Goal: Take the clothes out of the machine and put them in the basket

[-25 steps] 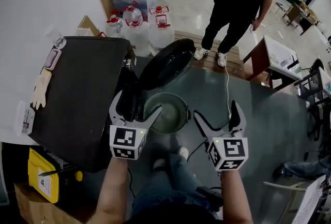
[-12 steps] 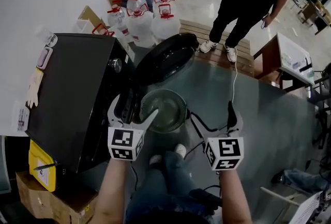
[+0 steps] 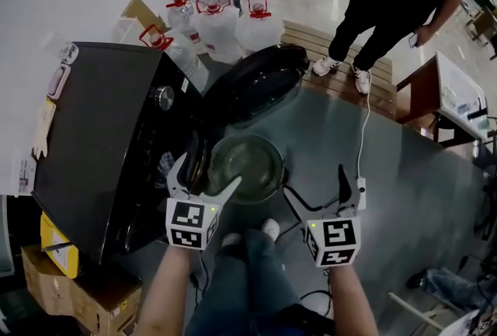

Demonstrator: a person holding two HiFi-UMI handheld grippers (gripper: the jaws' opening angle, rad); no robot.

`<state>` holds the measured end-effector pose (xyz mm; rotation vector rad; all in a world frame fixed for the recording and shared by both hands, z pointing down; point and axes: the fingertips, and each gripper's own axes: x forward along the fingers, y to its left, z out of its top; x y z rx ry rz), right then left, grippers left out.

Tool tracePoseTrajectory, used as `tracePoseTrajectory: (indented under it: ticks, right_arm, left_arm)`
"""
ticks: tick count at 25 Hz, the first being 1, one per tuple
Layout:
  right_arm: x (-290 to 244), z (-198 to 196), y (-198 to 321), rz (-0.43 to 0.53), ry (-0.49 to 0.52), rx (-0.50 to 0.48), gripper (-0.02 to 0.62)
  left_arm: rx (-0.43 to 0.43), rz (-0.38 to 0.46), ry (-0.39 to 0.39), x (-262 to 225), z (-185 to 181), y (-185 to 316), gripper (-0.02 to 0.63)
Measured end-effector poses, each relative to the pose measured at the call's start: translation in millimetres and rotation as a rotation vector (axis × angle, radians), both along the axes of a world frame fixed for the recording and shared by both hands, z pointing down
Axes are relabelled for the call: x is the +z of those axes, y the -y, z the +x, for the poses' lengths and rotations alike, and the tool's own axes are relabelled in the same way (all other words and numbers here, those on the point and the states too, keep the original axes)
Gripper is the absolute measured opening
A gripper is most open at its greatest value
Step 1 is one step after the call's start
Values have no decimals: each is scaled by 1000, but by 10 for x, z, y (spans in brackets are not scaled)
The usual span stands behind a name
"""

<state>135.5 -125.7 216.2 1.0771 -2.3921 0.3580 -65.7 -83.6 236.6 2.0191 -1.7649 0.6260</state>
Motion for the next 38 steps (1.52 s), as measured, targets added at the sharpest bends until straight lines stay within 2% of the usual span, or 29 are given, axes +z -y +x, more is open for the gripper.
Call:
tracePoseTrajectory:
  ticks: [7,12,21,31,34,38]
  right_arm:
    - [577,-100,84,-86,20,17,549]
    - [1037,-246,54,-117,-21,7,536]
    - [1849,-585,-122,-175,-37,18,526]
    - [2618,-775,-212,-215,-67,15,508]
    - [2803,-802,-281,-227,-80,11,503]
    - [2963,-921,-362,-241,-88,-8,499]
  left_arm:
    - [-38,-38,-7,515,-141,27,535]
    - [-49,-82,-19,987,-283,-62,535]
    - [-57,-157,-34,1884,-578,-305,535]
    - [-67,-202,7,2577,-808,-406,535]
    - [-112,-221,48,2747,-976,-495,535]
    - [-257,-248,120,2933,-1402,-630,535]
